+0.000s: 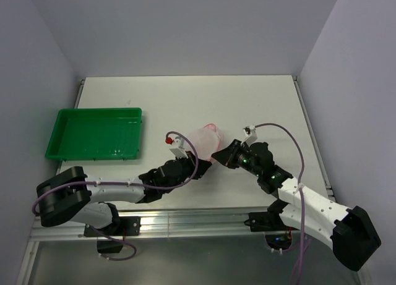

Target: Place the bra in the laundry bag and zip it closed

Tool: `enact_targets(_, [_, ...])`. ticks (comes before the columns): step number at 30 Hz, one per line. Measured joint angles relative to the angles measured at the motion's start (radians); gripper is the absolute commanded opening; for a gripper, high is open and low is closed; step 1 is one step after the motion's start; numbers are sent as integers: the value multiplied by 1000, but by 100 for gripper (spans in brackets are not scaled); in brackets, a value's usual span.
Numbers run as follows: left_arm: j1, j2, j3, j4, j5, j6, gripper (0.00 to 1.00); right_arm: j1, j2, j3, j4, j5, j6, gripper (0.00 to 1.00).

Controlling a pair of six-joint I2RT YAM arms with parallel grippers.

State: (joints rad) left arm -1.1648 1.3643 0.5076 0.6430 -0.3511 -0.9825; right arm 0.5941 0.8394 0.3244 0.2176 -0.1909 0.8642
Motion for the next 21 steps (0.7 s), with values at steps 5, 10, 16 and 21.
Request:
enact_targets(5, [-2,-8,-16,-5,-19,2,0,3,20,19,11,31,8,0])
enact_targets(10, [-4,-87,-65,-29,-56,4,0,-24,29,49,-2,40,-18,0])
enact_targets(16, [-6,-288,-157,-160,-176,9,0,-189,71,105,-24,-42,-83,0])
enact_targets(21, [-9,-467,-185,-257,-256,8,0,-238,226,241,-48,-179,-132,2])
